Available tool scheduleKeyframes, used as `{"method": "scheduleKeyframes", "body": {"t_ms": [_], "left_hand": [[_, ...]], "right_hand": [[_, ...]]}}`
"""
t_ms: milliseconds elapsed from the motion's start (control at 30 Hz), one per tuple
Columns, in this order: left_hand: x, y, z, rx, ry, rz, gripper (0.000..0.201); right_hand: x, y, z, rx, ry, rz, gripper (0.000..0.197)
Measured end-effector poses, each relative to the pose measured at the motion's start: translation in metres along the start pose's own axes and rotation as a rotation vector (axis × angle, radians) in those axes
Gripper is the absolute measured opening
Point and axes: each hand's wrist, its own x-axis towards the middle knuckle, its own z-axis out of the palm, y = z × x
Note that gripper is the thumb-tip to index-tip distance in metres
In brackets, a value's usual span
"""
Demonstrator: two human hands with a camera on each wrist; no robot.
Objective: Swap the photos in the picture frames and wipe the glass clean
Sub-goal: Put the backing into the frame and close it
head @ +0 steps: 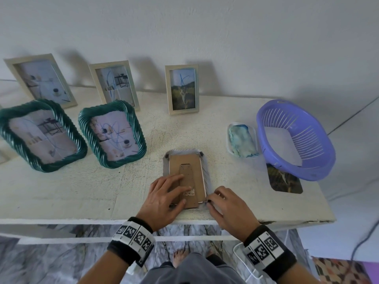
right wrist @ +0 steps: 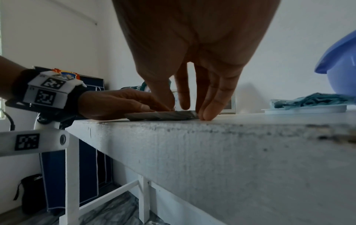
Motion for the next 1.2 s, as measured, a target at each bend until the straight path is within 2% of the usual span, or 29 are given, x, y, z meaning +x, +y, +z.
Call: {"method": "scheduleKeyframes", "body": {"t_ms": [133, 333, 467, 600, 800, 1100, 1200], "left_hand": [[0.0, 0.0, 0.0, 0.005, -0.004, 0.005, 0.034], [-0.002, 0.001, 0.002, 0.007, -0.002, -0.002, 0.034], [-0.002, 0.0, 0.002, 0.006, -0.004, 0.001, 0.035], [-0.001, 0.001, 0.002, 0.004, 0.002, 0.001, 0.034], [-0.001, 0.0, 0.002, 0.01, -0.003, 0.002, 0.035], [-0.002, 0.001, 0.001, 0.006, 0.002, 0.011, 0.035], [-0.001, 0.003, 0.0, -0.005, 0.002, 0.005, 0.035]], "right_hand": [[0.004, -0.006, 0.003, -0.022, 0.071, 0.055, 0.021], [0.009, -0.013, 0.007, -0.055, 0.031, 0.169, 0.014], [0.007, -0.012, 0.007, 0.07, 0.003, 0.262, 0.011], [0.007, -0.009, 0.009, 0.188, 0.02, 0.229, 0.006], [0.004, -0.002, 0.012, 0.229, 0.076, 0.201, 0.006], [0.004, -0.009, 0.007, 0.089, 0.075, 0.15, 0.012], [0.008, -0.018, 0.002, 0.002, 0.047, 0.043, 0.022]]}}
